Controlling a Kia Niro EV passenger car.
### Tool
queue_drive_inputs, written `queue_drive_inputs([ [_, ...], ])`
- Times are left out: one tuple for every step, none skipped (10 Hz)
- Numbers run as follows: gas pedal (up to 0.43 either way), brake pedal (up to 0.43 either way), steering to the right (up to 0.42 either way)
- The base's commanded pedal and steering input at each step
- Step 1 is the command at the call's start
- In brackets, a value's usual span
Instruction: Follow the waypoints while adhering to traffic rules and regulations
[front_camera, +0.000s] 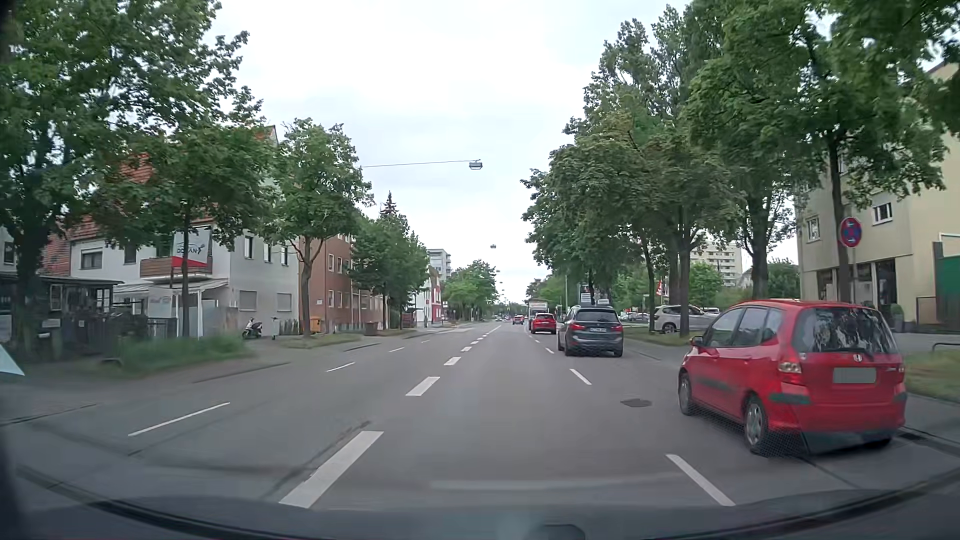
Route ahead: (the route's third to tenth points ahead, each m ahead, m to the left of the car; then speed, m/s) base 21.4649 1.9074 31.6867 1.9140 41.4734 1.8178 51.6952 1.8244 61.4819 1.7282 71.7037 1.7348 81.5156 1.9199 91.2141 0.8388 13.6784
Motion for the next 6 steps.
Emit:
queue_drive_inputs([
  [0.157,0.0,-0.002],
  [0.157,0.0,-0.003],
  [0.157,0.0,-0.003],
  [0.157,0.0,-0.003],
  [0.157,0.0,-0.003],
  [0.15,0.0,-0.002],
])
